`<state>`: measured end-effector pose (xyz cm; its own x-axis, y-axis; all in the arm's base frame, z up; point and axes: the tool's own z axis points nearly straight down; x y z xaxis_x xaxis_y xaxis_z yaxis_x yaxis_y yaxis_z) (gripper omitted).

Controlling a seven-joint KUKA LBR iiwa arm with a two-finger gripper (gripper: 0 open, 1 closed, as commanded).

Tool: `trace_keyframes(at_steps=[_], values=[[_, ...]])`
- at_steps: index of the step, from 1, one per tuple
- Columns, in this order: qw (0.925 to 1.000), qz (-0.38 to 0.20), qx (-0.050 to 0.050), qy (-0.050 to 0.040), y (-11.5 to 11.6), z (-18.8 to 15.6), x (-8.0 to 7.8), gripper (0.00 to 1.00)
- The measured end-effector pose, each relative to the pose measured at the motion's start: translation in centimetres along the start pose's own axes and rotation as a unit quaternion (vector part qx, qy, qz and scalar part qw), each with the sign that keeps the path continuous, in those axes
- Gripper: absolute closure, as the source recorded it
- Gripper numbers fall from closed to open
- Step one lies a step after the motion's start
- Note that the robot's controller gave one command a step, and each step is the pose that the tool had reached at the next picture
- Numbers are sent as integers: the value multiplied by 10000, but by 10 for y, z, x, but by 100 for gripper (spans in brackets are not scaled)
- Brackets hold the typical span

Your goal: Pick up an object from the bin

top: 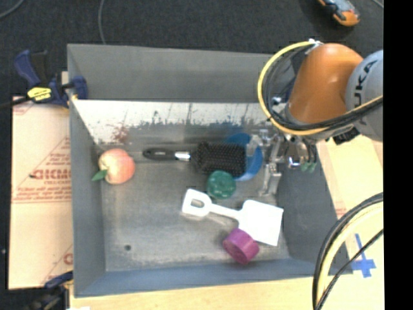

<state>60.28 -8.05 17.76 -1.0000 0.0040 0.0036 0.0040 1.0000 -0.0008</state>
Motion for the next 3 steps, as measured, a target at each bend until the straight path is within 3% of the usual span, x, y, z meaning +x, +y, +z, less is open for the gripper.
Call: trace_keyframes(at_steps=[1,2,3], values=[[10000,-15,6,-40,0,-5,-2,0],[9906,-1368,15,-51,45,97,-55,0],[9997,-217,13,-89,60,38,-51,0]])
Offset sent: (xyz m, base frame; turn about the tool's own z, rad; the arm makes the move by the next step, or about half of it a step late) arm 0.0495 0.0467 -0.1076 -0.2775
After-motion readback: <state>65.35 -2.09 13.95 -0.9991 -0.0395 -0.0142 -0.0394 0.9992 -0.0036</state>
